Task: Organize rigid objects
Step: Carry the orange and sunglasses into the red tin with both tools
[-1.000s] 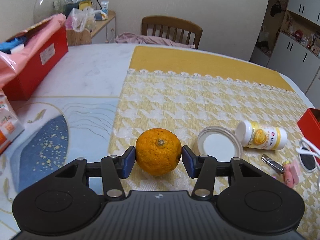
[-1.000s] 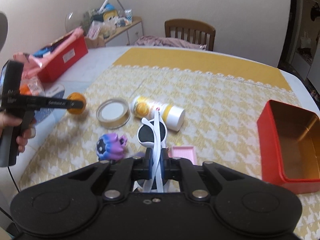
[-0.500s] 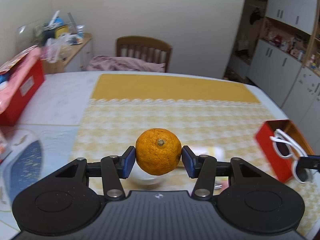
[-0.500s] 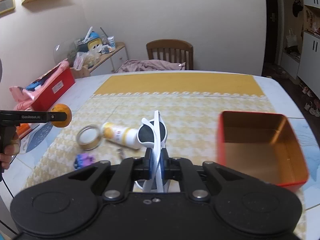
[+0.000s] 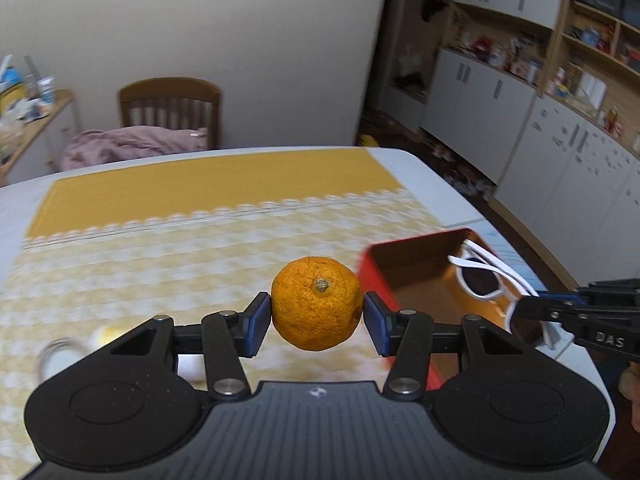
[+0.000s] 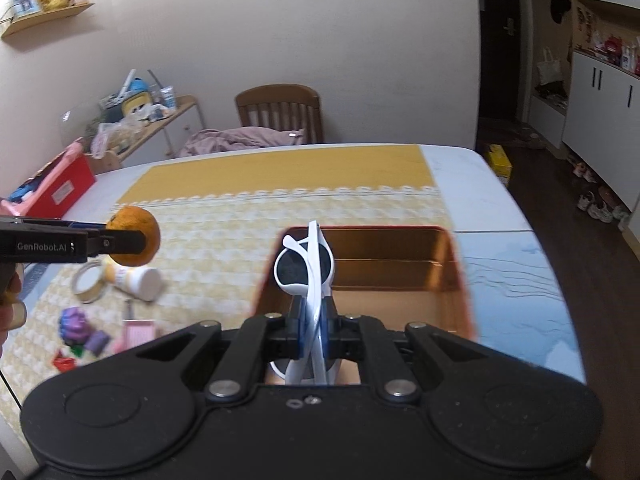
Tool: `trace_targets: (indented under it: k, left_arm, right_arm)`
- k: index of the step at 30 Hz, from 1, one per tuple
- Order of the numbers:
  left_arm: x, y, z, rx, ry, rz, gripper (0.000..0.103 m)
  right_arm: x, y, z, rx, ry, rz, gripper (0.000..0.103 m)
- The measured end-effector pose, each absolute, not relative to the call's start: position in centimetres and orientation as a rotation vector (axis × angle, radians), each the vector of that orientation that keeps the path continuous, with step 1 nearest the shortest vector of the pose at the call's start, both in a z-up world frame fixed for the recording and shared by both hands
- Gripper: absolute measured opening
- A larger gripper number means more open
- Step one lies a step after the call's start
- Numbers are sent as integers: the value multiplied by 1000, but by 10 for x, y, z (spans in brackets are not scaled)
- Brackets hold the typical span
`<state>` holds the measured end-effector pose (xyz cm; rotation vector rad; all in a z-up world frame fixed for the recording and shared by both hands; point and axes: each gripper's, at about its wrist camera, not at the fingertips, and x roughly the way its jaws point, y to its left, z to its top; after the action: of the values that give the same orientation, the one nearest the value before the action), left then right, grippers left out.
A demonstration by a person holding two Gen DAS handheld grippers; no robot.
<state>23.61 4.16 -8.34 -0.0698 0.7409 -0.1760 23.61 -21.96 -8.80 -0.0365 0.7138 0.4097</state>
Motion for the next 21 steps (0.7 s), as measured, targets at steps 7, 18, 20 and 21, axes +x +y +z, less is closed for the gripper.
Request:
trace_targets:
  k: [7,18,20,21]
  left_arm:
    - [272,-30,-96,-25,790,-235,50]
    - [328,-87,-136,52,889,-238,50]
    - [335,-92,-144,79,904,-235,50]
    - [339,-95,-147,82,916,-232,50]
  right_arm:
    - [261,-256,-101,-36,733,373,7]
    - [294,-267,-123,-65,800,374,7]
    - [300,-266,-125,-75,809,376,7]
    - [302,-265,-127,-81,813,379,7]
